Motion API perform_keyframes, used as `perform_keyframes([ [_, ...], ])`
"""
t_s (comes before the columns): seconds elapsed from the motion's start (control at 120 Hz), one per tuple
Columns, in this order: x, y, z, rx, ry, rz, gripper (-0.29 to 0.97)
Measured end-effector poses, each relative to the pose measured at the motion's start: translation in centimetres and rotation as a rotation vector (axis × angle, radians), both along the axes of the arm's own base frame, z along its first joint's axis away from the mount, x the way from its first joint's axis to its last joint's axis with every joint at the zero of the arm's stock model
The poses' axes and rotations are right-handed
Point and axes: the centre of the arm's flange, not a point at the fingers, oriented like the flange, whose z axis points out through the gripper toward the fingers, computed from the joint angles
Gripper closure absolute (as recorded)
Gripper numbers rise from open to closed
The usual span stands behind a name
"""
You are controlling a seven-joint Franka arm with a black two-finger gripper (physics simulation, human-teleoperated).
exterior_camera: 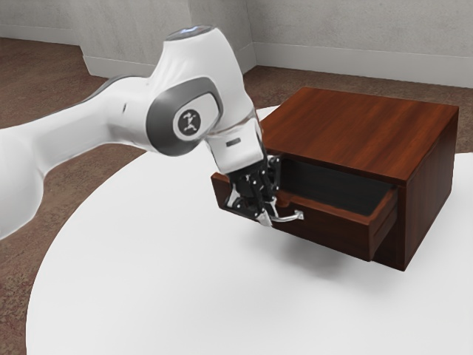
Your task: Pull the drawer handle with one arm to open the drawer
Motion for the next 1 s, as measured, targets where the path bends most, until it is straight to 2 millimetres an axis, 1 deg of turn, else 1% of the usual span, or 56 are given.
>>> perform_keyframes([
  [0.267, -2.1, -0.1, 0.2, -0.001, 0.007, 0.014, 0.68],
  [0.433, -3.4, -0.1, 0.9, -0.001, -0.001, 0.021, 0.68],
  [0.658, -5.3, 0.0, 0.9, -0.001, 0.003, 0.033, 0.67],
  [0.717, -5.9, 0.0, 1.6, -0.003, -0.009, 0.037, 0.67],
  [0.783, -6.9, -0.1, 2.9, -0.006, -0.034, 0.037, 0.66],
  [0.9, -9.2, -0.6, 6.5, -0.014, -0.098, 0.031, 0.65],
  [0.933, -9.8, -1.1, 7.5, -0.015, -0.119, 0.023, 0.63],
  [1.0, -10.8, -2.3, 9.0, -0.017, -0.154, 0.004, 0.54],
])
